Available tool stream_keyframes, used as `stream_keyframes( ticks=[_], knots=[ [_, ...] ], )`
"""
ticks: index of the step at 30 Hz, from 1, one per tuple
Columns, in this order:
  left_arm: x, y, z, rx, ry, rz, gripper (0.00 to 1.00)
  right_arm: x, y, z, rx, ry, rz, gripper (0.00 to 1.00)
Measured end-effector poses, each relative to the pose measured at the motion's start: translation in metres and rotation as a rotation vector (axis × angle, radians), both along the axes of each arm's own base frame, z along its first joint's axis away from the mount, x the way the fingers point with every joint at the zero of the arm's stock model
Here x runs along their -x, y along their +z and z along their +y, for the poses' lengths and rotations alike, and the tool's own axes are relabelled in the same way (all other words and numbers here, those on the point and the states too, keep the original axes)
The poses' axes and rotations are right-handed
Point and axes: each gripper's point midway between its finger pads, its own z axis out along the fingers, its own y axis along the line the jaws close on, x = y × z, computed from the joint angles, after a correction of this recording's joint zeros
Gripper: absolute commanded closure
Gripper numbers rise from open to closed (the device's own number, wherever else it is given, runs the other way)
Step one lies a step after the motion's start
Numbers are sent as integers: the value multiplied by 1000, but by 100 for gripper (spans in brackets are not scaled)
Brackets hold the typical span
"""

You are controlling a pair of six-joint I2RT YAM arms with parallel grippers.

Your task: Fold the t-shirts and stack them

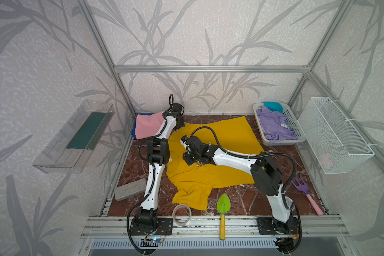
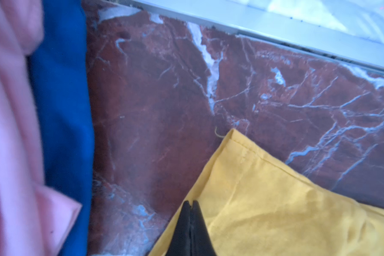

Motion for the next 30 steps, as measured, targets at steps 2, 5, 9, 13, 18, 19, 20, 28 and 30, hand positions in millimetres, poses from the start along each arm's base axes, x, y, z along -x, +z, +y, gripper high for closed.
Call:
stream_keyframes(
  ticks=[2, 5, 9, 13, 18, 19, 20, 28, 30],
  knots=[
    [-4, 5, 2, 9, 1, -17, 100, 6, -22, 10, 24, 29, 35, 60],
    [-9, 11, 4, 21, 3, -39, 100, 18, -51, 10, 72, 52, 86, 60],
    [-15, 18, 9, 37, 8, -69, 100, 26, -60, 9, 96, 62, 105, 60],
    [-18, 20, 12, 55, 13, -82, 92, 30, -62, 2, 101, 58, 109, 60],
    [-14, 15, 8, 94, -9, -63, 52, 35, -64, -12, 114, 41, 124, 60],
    [-9, 10, 6, 109, -13, -46, 52, 35, -64, -14, 111, 36, 128, 60],
    [-4, 5, 4, 125, -18, -27, 52, 35, -64, -15, 106, 30, 132, 60],
    [21, -6, -11, 235, -26, 7, 83, 37, -63, -23, 80, -3, 166, 61],
    [20, -6, -14, 254, -23, 5, 100, 39, -63, -26, 80, -6, 172, 61]
  ],
)
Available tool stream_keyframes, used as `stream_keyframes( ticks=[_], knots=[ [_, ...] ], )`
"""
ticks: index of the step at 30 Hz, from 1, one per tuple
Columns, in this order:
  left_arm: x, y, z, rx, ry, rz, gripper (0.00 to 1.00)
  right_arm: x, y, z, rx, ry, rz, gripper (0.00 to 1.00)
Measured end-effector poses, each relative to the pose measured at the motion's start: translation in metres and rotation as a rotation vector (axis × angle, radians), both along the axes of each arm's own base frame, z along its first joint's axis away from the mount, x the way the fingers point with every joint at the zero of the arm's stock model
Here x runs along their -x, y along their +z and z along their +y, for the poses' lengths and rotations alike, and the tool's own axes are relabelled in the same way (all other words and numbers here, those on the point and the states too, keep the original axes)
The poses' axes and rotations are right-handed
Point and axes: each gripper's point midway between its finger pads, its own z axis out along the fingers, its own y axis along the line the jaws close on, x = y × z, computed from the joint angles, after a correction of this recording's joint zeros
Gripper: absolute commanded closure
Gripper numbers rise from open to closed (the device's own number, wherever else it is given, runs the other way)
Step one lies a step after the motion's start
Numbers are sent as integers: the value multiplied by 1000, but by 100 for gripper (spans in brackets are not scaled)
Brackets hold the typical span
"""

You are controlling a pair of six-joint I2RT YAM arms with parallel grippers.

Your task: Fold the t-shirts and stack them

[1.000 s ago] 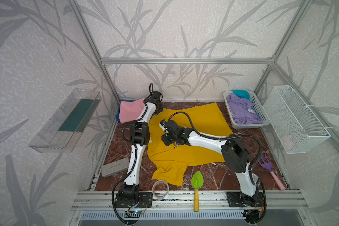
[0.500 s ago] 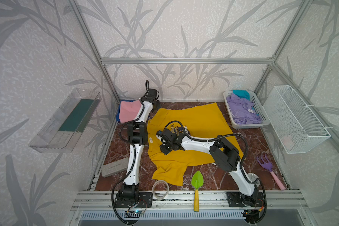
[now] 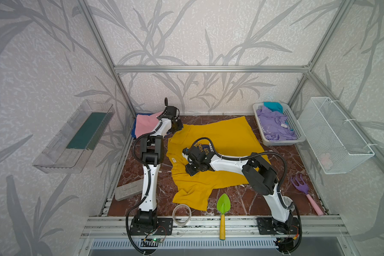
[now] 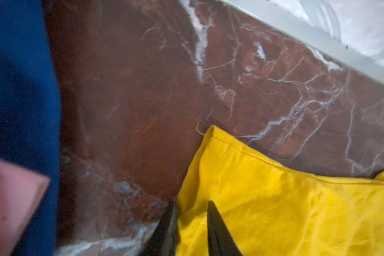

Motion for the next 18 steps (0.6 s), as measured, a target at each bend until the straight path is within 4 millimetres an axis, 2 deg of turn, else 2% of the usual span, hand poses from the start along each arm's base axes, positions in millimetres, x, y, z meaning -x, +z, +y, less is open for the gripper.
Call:
stream_keyframes(
  ticks=[6, 13, 14, 16, 18],
  knots=[
    [-9, 5, -2, 6, -9, -15, 100, 8, 0, -11, 6, -14, 19, 61],
    [-58, 46, 3, -18, -8, -181, 100, 17, -2, -24, 25, -16, 33, 62],
    [-62, 51, 3, -18, -7, -200, 94, 17, -2, -25, 26, -17, 34, 62],
    [-66, 55, 3, -14, -7, -226, 66, 18, -2, -27, 28, -17, 36, 62],
    [-73, 60, 1, -1, -9, -261, 53, 19, -2, -27, 28, -17, 37, 62]
  ],
)
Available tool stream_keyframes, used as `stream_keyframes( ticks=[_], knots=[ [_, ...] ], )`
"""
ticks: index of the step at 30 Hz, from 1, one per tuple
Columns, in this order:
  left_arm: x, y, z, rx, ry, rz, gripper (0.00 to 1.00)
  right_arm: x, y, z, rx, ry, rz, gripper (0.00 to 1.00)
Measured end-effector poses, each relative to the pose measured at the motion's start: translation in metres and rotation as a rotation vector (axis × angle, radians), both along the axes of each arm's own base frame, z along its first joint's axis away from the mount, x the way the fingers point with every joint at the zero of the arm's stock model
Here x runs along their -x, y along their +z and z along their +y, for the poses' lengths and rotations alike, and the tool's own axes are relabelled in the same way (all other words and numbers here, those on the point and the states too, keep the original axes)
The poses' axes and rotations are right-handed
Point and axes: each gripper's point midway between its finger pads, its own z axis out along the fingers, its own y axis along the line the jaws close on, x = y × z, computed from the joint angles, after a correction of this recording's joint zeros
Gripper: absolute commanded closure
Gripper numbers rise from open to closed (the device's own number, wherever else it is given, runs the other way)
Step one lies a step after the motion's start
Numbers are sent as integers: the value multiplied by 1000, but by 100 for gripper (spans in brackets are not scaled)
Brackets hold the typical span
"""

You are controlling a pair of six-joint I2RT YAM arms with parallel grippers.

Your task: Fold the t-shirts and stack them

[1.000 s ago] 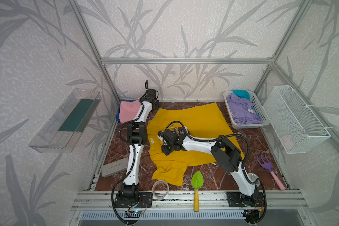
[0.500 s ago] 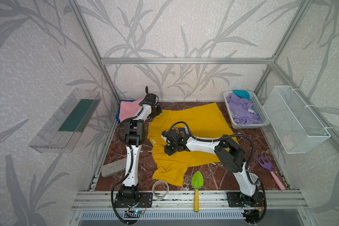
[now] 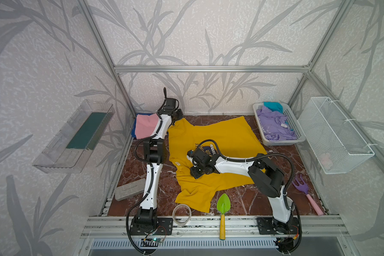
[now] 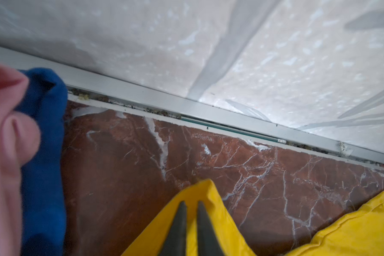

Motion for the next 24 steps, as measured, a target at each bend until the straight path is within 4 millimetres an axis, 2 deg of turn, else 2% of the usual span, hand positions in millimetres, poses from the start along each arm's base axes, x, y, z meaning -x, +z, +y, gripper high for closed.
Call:
stream_keyframes(
  ticks=[2, 7, 10, 12, 15, 17, 20, 24],
  knots=[
    [-5, 6, -3, 19, -5, -31, 47, 0, 0, 0, -2, 0, 1, 62],
    [-13, 21, -10, 46, -26, -89, 47, 1, 1, 2, -1, 4, 12, 62],
    [-6, 27, -10, 40, -38, -82, 63, 2, 1, 3, -3, 4, 20, 62],
    [6, 34, -9, 35, -38, -60, 76, 2, 1, 3, -5, -3, 24, 62],
    [25, 45, -8, 33, -31, -33, 89, 2, 1, 2, -13, -15, 32, 62],
    [32, 49, -10, 35, -32, -25, 94, 2, 1, 2, -23, -25, 35, 62],
    [35, 42, -12, 44, -25, -1, 100, 2, 1, 1, -34, -36, 38, 62],
    [41, 8, -15, 27, -15, 85, 100, 4, 1, -2, -40, -48, 42, 62]
  ],
)
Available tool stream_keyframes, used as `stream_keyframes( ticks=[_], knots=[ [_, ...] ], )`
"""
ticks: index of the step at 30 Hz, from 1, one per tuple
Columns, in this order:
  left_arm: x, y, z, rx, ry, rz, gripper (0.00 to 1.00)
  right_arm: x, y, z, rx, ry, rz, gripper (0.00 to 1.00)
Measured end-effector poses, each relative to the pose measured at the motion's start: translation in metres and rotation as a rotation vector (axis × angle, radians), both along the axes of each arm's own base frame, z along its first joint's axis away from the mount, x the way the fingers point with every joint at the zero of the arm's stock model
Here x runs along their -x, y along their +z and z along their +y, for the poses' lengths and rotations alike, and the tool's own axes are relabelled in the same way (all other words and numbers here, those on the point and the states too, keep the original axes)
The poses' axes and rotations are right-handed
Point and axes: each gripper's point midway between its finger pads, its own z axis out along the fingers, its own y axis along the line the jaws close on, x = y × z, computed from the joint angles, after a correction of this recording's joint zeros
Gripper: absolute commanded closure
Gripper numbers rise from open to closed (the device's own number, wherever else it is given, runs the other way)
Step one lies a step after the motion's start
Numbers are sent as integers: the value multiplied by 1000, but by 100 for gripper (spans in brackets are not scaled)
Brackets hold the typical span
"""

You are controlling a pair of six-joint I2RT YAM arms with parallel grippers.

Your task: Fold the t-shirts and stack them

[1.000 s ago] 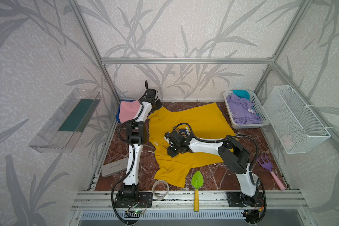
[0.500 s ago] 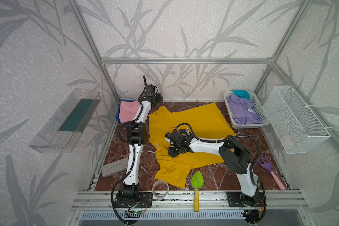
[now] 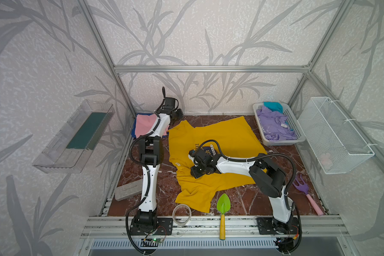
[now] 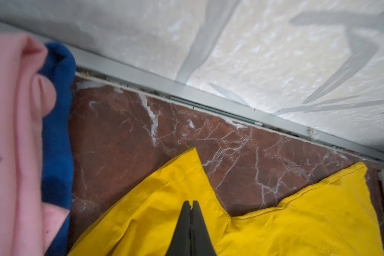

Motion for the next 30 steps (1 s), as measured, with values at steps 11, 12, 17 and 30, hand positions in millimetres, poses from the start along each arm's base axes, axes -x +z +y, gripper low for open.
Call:
stream_keyframes(
  ticks=[11, 12, 17, 30],
  knots=[
    [8, -70, 0, -58, 52, 166, 100, 2, 1, -2, -1, -20, 17, 62],
    [9, -71, 0, -60, 56, 169, 100, 2, 1, -2, -1, -21, 19, 62],
    [1, -72, -6, -14, 58, 150, 100, 3, 1, -2, 2, -16, 31, 61],
    [-56, -63, -52, 254, 7, -70, 87, -5, 5, 46, -107, 89, 74, 56]
  ],
)
